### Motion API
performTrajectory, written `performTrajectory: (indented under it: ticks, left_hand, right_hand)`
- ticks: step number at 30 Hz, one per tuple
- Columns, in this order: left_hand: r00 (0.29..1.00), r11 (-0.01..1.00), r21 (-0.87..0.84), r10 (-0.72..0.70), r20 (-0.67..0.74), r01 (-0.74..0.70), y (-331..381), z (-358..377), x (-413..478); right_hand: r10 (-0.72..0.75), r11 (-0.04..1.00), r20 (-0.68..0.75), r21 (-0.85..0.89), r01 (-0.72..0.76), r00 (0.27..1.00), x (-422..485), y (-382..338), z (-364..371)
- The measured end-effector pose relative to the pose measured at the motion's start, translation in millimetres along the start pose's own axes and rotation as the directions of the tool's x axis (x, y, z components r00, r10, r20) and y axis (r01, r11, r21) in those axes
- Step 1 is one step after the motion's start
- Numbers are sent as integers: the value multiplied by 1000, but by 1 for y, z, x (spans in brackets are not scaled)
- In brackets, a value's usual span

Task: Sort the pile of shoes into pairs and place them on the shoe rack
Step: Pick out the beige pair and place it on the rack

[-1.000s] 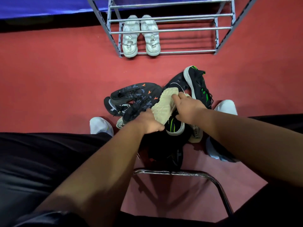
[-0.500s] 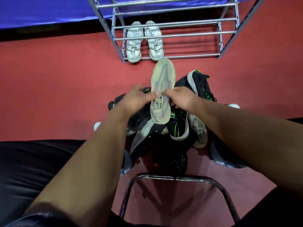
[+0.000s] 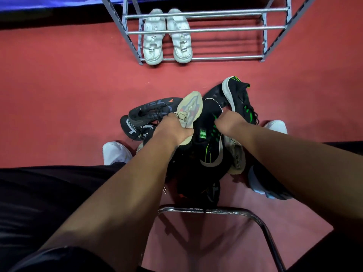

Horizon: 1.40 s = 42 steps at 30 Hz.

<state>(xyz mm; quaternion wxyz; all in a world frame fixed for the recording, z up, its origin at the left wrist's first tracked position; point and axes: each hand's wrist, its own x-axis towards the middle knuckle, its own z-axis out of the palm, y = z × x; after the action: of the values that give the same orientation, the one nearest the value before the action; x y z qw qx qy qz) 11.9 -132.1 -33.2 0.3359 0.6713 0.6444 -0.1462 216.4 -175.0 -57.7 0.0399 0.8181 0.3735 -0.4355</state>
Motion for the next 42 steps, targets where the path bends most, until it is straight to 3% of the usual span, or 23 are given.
performTrajectory:
  ticks: [4, 10, 16, 20, 24, 28, 33, 42]
  left_hand:
    - [999, 977, 209, 42, -32, -34, 3, 18, 0]
    - [998, 975, 213, 50, 31, -55, -1, 30, -3]
    - [999, 973, 228, 36, 38, -44, 2, 33, -2]
    - [999, 972, 233, 22, 38, -31, 5, 35, 0]
    - [1000, 972, 234, 0, 27, -6, 7, 37, 1]
    - [996, 974, 227, -45, 78, 26, 10, 33, 7]
    - [996, 974, 222, -50, 73, 33, 10, 32, 5]
    - [998, 997, 53, -52, -22, 53, 4, 9, 2]
  right_hand:
    - [54, 994, -9, -95, -54, 999, 3, 30, 0]
    - [97, 968, 116, -241, -67, 989, -12, 69, 10]
    - [24, 983, 185, -184, 10, 982, -30, 95, 35]
    - [82, 996, 226, -65, -68, 971, -34, 99, 30]
    - [89, 973, 137, 202, -115, 987, -30, 104, 32]
    - [130, 938, 86, 311, -150, 988, -27, 103, 33]
    - [127, 974, 28, 186, -130, 992, -20, 90, 20]
    - [173, 955, -305, 286, -84, 936, -48, 57, -21]
